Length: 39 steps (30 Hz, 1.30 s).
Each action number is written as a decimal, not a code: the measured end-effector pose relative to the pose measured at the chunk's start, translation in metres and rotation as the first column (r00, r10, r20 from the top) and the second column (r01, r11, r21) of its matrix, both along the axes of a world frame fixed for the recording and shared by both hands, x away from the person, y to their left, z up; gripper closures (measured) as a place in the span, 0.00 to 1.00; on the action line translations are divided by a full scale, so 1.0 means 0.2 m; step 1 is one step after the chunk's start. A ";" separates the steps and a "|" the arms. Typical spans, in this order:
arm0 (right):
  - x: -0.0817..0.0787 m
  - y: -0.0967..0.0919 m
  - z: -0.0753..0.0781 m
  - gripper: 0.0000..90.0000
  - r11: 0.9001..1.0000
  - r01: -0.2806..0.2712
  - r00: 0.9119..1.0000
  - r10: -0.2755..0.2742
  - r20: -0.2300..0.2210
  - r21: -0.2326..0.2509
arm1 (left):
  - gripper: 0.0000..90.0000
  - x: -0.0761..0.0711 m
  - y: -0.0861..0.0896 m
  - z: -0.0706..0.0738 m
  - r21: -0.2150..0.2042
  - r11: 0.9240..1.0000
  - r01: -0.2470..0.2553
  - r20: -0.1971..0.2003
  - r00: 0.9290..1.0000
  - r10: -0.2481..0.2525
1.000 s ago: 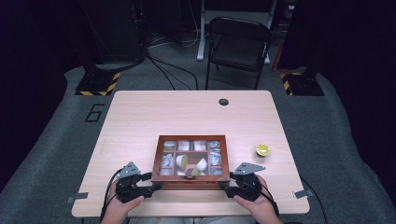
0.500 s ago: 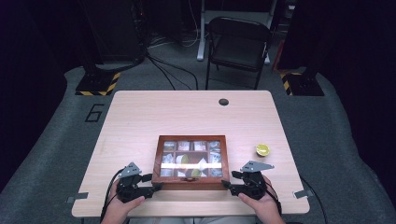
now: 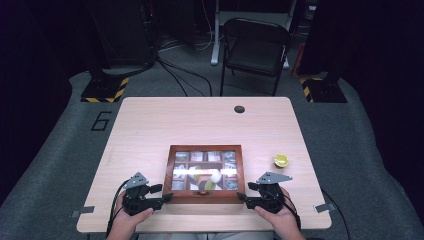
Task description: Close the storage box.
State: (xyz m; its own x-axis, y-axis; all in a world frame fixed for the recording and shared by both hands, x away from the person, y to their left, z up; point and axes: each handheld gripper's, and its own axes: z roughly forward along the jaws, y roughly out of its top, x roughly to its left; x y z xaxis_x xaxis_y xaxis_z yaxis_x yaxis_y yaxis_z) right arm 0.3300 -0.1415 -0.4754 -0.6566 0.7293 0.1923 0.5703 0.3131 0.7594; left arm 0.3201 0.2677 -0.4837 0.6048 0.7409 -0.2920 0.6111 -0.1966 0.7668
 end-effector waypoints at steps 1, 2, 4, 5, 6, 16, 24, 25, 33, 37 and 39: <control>0.01 0.00 0.00 0.43 1.000 0.002 1.000 -0.002 0.011 -0.002 | 0.42 0.01 0.01 0.01 0.003 1.000 0.002 0.009 1.000 -0.002; 0.01 0.00 0.01 0.43 1.000 0.005 1.000 -0.005 0.011 0.006 | 0.42 0.01 0.01 0.01 0.003 1.000 0.002 0.009 1.000 -0.002; 0.01 0.00 0.01 0.43 1.000 0.009 1.000 -0.009 0.013 0.007 | 0.42 0.01 0.02 0.01 -0.001 1.000 -0.004 0.013 1.000 0.004; 0.02 -0.01 0.01 0.43 1.000 0.013 1.000 -0.013 0.021 0.007 | 0.42 0.02 0.03 0.01 -0.006 1.000 -0.016 0.021 1.000 0.016; 0.02 -0.01 0.02 0.43 1.000 0.019 1.000 -0.020 0.024 0.021 | 0.42 0.03 0.05 0.02 -0.016 1.000 -0.024 0.023 0.999 0.024; 0.08 -0.12 0.05 0.43 0.993 0.106 0.993 -0.108 0.047 0.048 | 0.42 0.08 0.13 0.03 -0.038 0.995 -0.089 0.030 0.995 0.090; 0.13 -0.19 0.03 0.42 0.984 0.172 0.985 -0.173 0.027 0.044 | 0.41 0.12 0.15 0.02 -0.020 0.993 -0.114 0.031 0.993 0.114; 0.13 -0.19 0.03 0.42 0.984 0.174 0.984 -0.175 0.025 0.044 | 0.41 0.12 0.15 0.01 -0.018 0.992 -0.122 0.035 0.992 0.122; 0.19 -0.24 -0.01 0.42 0.975 0.221 0.975 -0.221 -0.005 0.036 | 0.40 0.16 0.17 -0.01 0.021 0.992 -0.120 0.031 0.992 0.120; 0.20 -0.25 -0.04 0.42 0.970 0.237 0.971 -0.235 -0.045 0.047 | 0.40 0.18 0.18 -0.02 0.027 0.993 -0.111 0.018 0.994 0.111; 0.22 -0.25 -0.06 0.41 0.968 0.247 0.966 -0.244 -0.082 0.039 | 0.40 0.19 0.18 -0.02 0.029 0.994 -0.106 0.011 0.994 0.105</control>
State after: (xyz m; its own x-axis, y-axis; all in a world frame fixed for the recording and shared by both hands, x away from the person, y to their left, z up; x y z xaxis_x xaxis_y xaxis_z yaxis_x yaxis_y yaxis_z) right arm 0.3737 -0.1917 -0.4882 -0.4406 0.8549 0.2738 0.6820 0.1204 0.7214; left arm 0.3574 0.3039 -0.4885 0.5253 0.8090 -0.2637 0.6226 -0.1542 0.7672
